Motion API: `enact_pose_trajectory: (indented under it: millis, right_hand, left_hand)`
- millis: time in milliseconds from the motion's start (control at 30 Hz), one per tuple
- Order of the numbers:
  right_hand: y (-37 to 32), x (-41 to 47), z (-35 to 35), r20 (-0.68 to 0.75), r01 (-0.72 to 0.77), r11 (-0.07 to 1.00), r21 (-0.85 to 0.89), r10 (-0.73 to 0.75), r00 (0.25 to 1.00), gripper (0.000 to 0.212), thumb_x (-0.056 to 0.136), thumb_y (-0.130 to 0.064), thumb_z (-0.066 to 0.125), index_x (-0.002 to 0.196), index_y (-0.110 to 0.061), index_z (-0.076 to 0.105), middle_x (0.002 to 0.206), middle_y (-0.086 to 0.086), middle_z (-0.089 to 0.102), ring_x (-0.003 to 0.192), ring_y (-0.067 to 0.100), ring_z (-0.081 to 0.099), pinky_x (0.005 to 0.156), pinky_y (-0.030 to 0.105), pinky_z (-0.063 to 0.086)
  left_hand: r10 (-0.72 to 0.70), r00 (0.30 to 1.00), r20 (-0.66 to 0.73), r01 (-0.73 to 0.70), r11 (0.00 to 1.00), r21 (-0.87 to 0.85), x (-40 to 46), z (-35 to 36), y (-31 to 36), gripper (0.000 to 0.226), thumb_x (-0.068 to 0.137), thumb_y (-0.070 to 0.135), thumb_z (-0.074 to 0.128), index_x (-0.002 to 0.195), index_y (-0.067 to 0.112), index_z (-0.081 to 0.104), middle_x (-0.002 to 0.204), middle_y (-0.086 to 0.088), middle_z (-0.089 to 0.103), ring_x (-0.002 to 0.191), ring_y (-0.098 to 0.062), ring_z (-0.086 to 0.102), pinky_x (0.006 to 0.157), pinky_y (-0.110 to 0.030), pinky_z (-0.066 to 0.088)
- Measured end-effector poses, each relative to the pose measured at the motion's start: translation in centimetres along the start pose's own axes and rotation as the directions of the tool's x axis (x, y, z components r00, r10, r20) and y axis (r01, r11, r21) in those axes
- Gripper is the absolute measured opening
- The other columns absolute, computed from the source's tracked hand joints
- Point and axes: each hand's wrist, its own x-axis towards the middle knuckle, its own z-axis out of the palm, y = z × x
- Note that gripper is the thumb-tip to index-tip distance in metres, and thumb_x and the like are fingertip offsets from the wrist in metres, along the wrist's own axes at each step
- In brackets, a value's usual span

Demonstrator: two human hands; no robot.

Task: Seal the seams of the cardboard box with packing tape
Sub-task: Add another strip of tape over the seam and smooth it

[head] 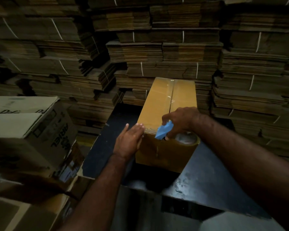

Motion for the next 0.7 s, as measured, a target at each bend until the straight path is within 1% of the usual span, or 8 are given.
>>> enact_pose_trajectory:
  millis: [100, 200, 267, 300, 433, 567, 633, 700]
  right_hand:
    - [0.0, 0.3, 0.4, -0.014, -0.007, 1.000, -0.023, 0.006, 1.000, 0.070, 0.064, -0.076, 0.069, 0.123, -0.048, 0.047, 0.102, -0.006, 0.051, 0.091, 0.018, 0.047, 0.083, 0.041, 0.046]
    - [0.0, 0.0, 0.5, -0.006, 0.007, 0.999, -0.052, -0.007, 1.000, 0.070, 0.065, -0.073, 0.071, 0.124, -0.046, 0.044, 0.097, -0.006, 0.049, 0.089, 0.018, 0.049, 0.076, 0.038, 0.042]
    - [0.2, -0.3, 0.5, 0.001, 0.031, 0.996, -0.079, -0.031, 1.000, 0.072, 0.066, -0.067, 0.074, 0.125, -0.045, 0.040, 0.096, -0.004, 0.049, 0.088, 0.020, 0.051, 0.072, 0.038, 0.041]
    - [0.3, -0.3, 0.5, 0.008, 0.049, 0.995, -0.087, -0.048, 0.999, 0.072, 0.067, -0.063, 0.075, 0.126, -0.045, 0.039, 0.096, -0.003, 0.049, 0.088, 0.021, 0.052, 0.071, 0.037, 0.041]
    - [0.8, -0.5, 0.5, 0.012, 0.082, 0.996, -0.037, -0.082, 0.997, 0.071, 0.070, -0.049, 0.077, 0.129, -0.045, 0.039, 0.103, -0.001, 0.053, 0.090, 0.021, 0.053, 0.073, 0.038, 0.047]
    - [2.7, -1.8, 0.8, -0.100, 0.110, 0.992, -0.055, -0.115, 0.988, 0.069, 0.073, -0.054, 0.072, 0.132, -0.045, 0.038, 0.101, -0.004, 0.053, 0.087, 0.018, 0.050, 0.071, 0.036, 0.045]
    - [3.9, -2.5, 0.9, -0.096, 0.098, 0.992, -0.075, -0.105, 0.990, 0.068, 0.074, -0.056, 0.071, 0.133, -0.045, 0.038, 0.100, -0.005, 0.052, 0.088, 0.018, 0.050, 0.073, 0.037, 0.046]
    - [4.4, -2.9, 1.1, -0.067, 0.083, 0.994, -0.071, -0.087, 0.994, 0.069, 0.074, -0.056, 0.072, 0.134, -0.045, 0.037, 0.104, -0.004, 0.055, 0.089, 0.017, 0.051, 0.078, 0.039, 0.050]
  left_hand:
    - [-0.026, 0.998, 0.051, 0.023, 0.998, 0.051, 0.2, 0.0, 1.5, 0.045, 0.084, 0.015, 0.071, 0.128, 0.008, 0.062, 0.133, -0.010, 0.063, 0.127, -0.026, 0.057, 0.115, -0.046, 0.032]
    - [0.029, 0.996, 0.081, -0.033, 0.998, 0.054, 1.0, 0.2, 2.9, 0.051, 0.082, 0.021, 0.073, 0.129, 0.007, 0.060, 0.134, -0.012, 0.062, 0.127, -0.028, 0.055, 0.114, -0.043, 0.034]
    - [0.045, 0.994, 0.100, -0.046, 0.999, 0.007, 1.2, 0.7, 3.5, 0.051, 0.081, 0.019, 0.074, 0.129, 0.008, 0.061, 0.134, -0.012, 0.062, 0.126, -0.029, 0.057, 0.112, -0.042, 0.038]
    - [0.051, 0.995, 0.088, -0.050, 0.999, -0.010, 1.1, 0.9, 3.5, 0.050, 0.080, 0.017, 0.075, 0.128, 0.008, 0.062, 0.133, -0.012, 0.063, 0.124, -0.029, 0.059, 0.110, -0.042, 0.040]
    - [0.082, 0.996, 0.046, -0.080, 0.996, -0.040, 0.7, 1.6, 2.2, 0.052, 0.077, 0.010, 0.079, 0.127, 0.009, 0.064, 0.132, -0.011, 0.064, 0.123, -0.028, 0.060, 0.108, -0.043, 0.042]
    - [0.119, 0.992, 0.038, -0.116, 0.990, -0.085, 0.8, 2.0, 1.7, 0.057, 0.077, 0.005, 0.077, 0.132, 0.008, 0.061, 0.136, -0.011, 0.062, 0.126, -0.028, 0.057, 0.111, -0.042, 0.038]
    - [0.125, 0.991, 0.057, -0.119, 0.989, -0.089, 0.9, 2.0, 1.5, 0.060, 0.075, 0.004, 0.078, 0.133, 0.008, 0.060, 0.136, -0.011, 0.061, 0.126, -0.028, 0.057, 0.111, -0.042, 0.039]
    - [0.133, 0.987, 0.094, -0.125, 0.989, -0.083, 0.8, 1.9, 1.4, 0.065, 0.072, 0.003, 0.079, 0.134, 0.008, 0.059, 0.137, -0.012, 0.061, 0.126, -0.028, 0.057, 0.111, -0.042, 0.038]
